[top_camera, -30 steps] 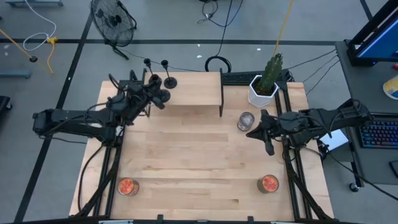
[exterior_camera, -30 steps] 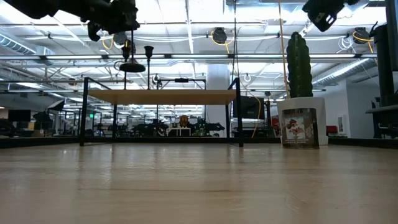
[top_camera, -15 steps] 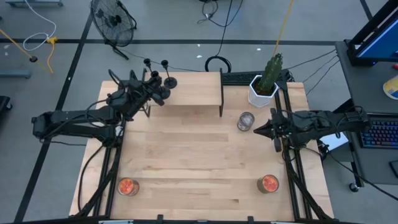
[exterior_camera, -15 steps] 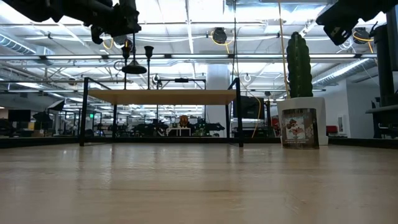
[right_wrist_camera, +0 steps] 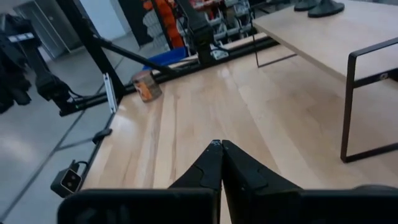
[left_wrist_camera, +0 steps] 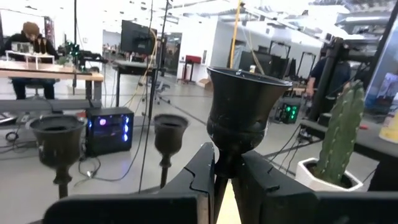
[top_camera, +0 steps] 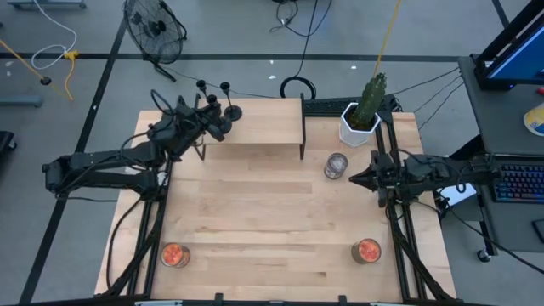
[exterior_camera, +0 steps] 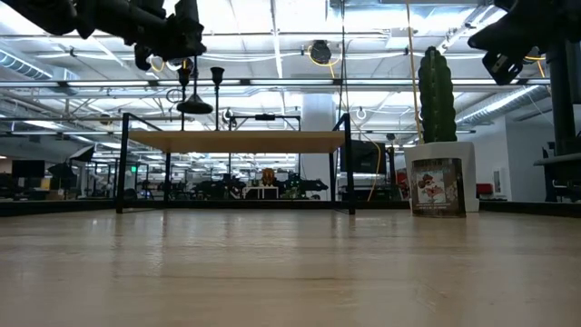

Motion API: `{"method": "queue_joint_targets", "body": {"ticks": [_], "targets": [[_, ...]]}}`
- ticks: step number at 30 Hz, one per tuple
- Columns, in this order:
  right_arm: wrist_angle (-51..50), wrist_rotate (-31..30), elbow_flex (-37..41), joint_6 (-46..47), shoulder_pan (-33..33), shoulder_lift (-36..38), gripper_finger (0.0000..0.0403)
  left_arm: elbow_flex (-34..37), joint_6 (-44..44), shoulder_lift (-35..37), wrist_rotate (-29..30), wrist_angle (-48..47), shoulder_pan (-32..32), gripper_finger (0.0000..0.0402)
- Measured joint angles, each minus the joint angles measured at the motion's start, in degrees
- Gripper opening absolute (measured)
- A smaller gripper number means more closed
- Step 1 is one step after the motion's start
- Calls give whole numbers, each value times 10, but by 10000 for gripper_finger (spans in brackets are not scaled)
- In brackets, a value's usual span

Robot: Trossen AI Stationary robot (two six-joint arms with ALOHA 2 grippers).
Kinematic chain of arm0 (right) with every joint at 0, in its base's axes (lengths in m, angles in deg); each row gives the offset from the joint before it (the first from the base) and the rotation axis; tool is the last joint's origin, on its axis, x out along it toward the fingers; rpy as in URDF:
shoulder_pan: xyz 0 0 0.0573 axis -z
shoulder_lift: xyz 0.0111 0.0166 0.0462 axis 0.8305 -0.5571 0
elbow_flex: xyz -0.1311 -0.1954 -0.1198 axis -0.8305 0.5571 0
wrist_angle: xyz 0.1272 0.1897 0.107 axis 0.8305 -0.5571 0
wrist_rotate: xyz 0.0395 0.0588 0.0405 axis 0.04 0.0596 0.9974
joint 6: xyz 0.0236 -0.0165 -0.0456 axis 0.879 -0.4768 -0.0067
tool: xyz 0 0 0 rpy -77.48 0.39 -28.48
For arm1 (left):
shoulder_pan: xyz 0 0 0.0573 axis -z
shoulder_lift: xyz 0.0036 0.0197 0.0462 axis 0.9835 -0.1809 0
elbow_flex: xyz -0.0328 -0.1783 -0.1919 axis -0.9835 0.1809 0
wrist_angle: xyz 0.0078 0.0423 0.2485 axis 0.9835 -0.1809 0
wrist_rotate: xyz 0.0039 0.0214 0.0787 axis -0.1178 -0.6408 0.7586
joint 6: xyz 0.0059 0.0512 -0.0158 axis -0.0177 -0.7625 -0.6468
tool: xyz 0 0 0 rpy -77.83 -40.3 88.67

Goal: Pick & Place candle stick holders
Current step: Put the black candle holder on the shelf

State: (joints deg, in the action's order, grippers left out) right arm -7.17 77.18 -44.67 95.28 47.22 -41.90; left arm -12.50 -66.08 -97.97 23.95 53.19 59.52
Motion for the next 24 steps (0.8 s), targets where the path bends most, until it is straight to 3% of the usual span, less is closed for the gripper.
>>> {"method": "queue_joint_targets", "body": {"ticks": [24], "targets": [[5, 0, 5, 29, 0, 16, 0, 0, 29, -45, -32, -24, -64, 33]]}}
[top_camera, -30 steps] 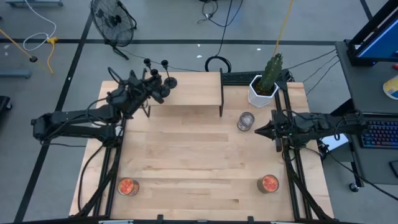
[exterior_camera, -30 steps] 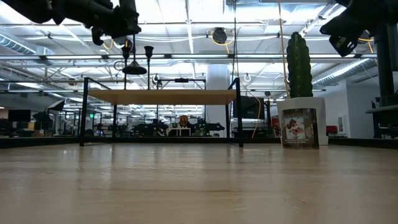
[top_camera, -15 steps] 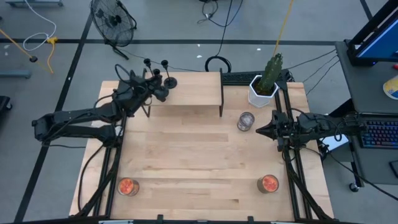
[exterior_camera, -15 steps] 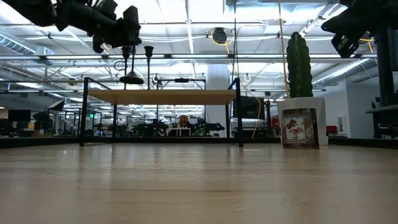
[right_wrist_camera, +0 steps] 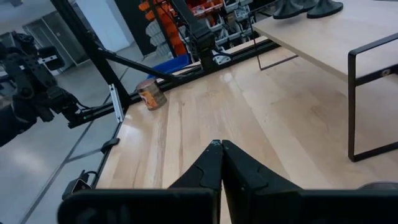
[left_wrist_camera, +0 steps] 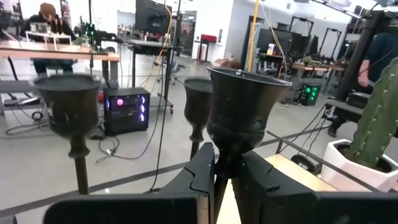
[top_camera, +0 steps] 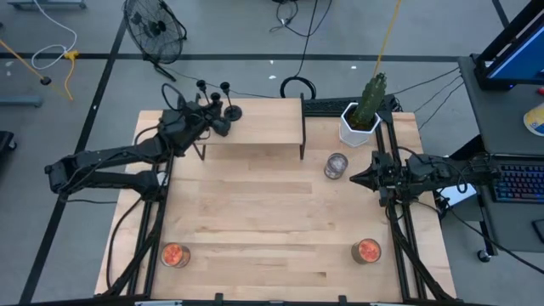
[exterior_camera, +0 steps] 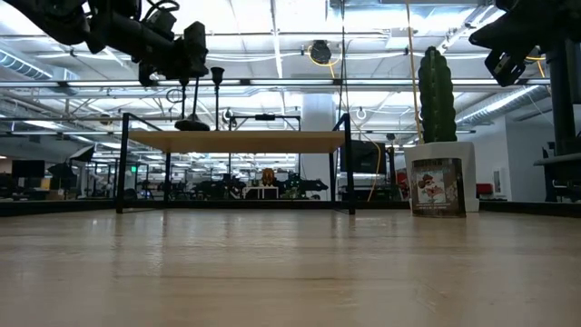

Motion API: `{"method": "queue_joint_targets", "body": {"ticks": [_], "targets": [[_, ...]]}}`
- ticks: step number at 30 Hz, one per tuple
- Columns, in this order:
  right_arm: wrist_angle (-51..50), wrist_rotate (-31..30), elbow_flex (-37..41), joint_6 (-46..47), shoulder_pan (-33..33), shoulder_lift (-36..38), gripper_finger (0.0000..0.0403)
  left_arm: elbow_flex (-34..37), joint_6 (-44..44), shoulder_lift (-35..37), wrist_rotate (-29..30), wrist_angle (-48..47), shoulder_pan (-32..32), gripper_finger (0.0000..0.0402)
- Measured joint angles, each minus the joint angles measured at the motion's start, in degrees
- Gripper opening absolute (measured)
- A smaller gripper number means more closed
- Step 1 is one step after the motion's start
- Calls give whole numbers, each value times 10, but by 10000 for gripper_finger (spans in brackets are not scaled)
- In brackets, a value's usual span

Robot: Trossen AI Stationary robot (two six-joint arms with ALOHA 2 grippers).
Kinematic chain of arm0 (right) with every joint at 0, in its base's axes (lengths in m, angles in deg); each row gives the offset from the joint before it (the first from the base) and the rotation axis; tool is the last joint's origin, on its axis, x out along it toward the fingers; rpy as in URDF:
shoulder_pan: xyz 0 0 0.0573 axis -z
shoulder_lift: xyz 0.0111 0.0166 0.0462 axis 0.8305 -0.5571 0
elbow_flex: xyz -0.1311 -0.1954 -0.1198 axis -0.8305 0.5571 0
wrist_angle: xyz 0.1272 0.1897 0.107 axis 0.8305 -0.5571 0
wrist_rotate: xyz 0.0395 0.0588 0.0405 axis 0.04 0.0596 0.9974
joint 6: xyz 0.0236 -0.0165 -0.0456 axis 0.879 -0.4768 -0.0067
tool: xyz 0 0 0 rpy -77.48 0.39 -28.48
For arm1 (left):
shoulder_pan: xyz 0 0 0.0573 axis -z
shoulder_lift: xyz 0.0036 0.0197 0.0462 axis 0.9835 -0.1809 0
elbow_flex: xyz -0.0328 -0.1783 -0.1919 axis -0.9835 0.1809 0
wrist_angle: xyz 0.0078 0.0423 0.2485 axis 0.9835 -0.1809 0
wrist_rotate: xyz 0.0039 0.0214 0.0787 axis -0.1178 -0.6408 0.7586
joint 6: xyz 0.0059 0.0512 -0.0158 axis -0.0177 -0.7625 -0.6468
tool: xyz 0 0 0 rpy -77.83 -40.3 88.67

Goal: Pick & Place candle stick holders
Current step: Put the black candle holder on the shelf

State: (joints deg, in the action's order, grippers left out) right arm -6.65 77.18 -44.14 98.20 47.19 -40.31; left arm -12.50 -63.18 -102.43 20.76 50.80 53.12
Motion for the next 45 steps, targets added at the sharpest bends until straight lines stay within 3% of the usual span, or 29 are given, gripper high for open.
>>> {"method": "queue_joint_targets", "body": {"ticks": [45], "targets": [[26, 0, 0, 9, 0, 0, 0, -2, 65, 0, -7, -63, -28, 49]]}}
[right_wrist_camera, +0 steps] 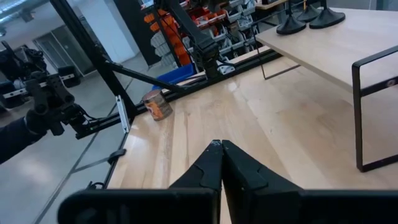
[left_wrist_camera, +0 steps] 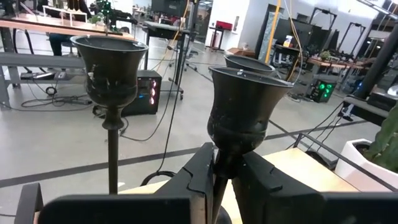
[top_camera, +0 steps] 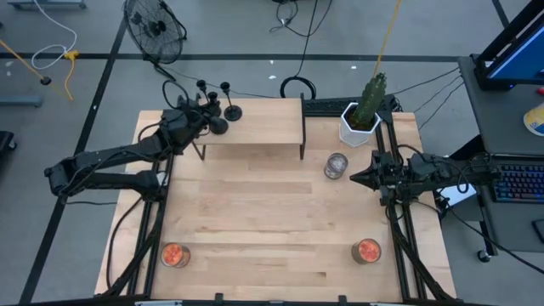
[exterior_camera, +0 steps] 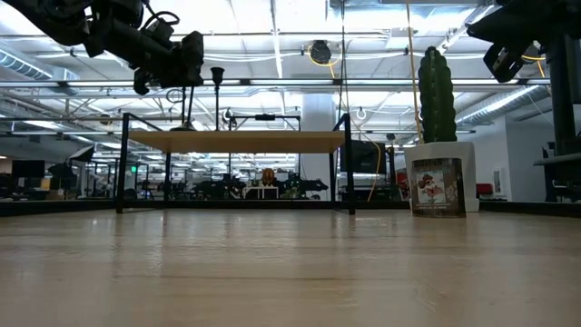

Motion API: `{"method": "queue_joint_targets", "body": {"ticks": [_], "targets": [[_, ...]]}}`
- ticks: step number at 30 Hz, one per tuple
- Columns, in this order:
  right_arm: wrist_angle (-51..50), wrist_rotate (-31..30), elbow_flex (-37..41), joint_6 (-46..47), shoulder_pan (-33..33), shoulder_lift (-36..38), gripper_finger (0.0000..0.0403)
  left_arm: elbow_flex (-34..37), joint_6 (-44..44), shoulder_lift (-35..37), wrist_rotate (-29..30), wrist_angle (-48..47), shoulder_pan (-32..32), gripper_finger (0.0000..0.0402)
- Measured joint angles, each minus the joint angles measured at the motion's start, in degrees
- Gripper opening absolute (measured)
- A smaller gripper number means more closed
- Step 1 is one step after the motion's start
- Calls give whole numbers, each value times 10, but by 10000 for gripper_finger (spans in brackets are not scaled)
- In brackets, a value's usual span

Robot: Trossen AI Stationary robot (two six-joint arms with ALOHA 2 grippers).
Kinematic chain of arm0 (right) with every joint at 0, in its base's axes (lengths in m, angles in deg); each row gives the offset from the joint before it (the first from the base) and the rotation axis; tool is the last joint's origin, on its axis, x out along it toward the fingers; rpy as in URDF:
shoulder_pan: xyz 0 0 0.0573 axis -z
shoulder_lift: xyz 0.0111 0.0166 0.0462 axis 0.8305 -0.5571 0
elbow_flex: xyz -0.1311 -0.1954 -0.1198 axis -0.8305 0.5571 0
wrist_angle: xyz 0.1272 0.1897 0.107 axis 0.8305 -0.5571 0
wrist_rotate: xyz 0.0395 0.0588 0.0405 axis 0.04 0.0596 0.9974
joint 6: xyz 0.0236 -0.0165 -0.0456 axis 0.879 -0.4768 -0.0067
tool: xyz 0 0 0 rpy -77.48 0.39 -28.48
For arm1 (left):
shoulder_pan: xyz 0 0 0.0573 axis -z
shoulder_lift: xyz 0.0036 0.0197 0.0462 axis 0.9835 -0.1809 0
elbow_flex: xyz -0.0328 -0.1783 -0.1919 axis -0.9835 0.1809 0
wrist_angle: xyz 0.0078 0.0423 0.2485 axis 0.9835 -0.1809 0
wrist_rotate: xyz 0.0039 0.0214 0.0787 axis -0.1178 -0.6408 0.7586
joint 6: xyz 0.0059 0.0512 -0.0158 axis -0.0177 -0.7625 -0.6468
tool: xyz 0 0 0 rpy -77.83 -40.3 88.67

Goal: Pick & Place candle stick holders
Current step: Put the black candle holder on the shelf

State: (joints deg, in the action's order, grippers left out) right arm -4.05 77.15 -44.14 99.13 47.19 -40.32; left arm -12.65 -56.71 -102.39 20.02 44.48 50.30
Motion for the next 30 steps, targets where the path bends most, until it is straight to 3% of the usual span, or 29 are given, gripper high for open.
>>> {"method": "queue_joint_targets", "body": {"ticks": [14, 30], "targets": [[0, 0, 0, 6, 0, 0, 0, 2, 2, 6, -3, -11, 2, 159], [0, 0, 0, 5, 0, 0, 0, 2, -11, 92, -3, -82, 9, 222]]}}
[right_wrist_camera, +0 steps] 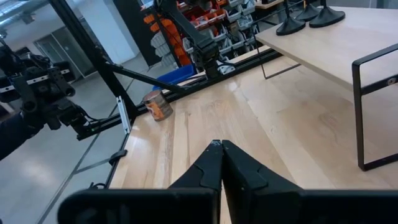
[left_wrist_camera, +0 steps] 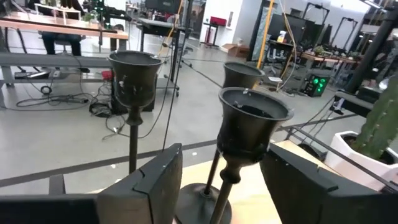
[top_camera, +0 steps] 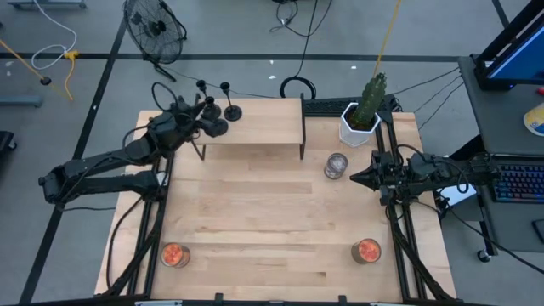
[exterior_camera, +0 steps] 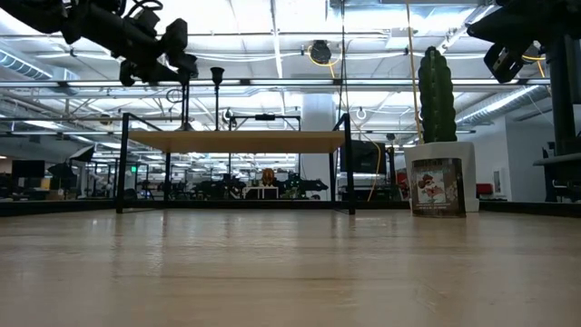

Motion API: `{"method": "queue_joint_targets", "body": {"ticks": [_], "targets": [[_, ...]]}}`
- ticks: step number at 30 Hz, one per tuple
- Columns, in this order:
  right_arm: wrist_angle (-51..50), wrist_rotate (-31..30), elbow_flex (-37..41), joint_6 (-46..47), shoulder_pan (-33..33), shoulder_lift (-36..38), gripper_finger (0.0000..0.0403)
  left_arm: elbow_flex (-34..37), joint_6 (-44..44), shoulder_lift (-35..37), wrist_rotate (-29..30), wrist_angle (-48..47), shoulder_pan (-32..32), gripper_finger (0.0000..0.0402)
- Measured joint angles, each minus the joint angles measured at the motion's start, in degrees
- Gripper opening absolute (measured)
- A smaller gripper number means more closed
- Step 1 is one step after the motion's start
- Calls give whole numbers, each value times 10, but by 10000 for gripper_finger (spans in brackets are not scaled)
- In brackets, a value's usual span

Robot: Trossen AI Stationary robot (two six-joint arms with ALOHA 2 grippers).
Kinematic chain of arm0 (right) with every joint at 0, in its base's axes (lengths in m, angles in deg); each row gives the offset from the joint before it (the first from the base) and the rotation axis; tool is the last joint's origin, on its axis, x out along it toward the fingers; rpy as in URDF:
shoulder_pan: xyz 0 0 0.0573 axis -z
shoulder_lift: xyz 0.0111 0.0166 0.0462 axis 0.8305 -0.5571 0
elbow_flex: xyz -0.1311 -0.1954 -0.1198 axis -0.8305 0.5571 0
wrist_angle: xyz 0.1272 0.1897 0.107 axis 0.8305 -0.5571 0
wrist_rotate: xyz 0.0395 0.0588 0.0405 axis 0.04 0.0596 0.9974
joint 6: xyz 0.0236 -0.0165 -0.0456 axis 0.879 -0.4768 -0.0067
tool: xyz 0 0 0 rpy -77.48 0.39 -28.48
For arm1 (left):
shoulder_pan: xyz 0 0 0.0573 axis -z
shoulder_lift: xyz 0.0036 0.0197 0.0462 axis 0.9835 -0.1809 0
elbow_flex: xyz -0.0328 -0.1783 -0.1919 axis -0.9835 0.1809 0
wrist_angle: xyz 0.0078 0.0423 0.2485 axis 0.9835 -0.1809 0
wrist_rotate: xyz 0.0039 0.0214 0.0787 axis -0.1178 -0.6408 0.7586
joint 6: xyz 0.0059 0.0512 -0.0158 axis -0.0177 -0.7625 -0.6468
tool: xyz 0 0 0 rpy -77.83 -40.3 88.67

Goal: Pick & Place candle stick holders
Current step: Put the black candle holder on the shelf, then put the left orange scented candle on the shelf

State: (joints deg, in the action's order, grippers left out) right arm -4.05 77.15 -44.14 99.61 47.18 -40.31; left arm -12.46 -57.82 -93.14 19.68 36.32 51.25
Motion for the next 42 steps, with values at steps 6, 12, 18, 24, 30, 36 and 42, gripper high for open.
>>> {"method": "queue_joint_targets", "body": {"ticks": [6, 12, 18, 24, 30, 36, 42], "targets": [[0, 0, 0, -1, 0, 0, 0, 0, 2, 17, -12, -24, 10, 235], [0, 0, 0, 1, 0, 0, 0, 0, 2, 45, -16, -28, 33, 237], [0, 0, 0, 1, 0, 0, 0, -1, 43, 96, -58, -85, 73, 237], [0, 0, 0, -1, 0, 0, 0, -1, 101, 137, -132, -130, 126, 237], [0, 0, 0, -13, 0, 0, 0, -1, 147, 144, -198, -130, 183, 237], [0, 0, 0, -14, 0, 0, 0, -1, 208, 136, -238, -130, 246, 237], [0, 0, 0, -14, 0, 0, 0, -1, 347, 134, -281, -139, 306, 237]]}}
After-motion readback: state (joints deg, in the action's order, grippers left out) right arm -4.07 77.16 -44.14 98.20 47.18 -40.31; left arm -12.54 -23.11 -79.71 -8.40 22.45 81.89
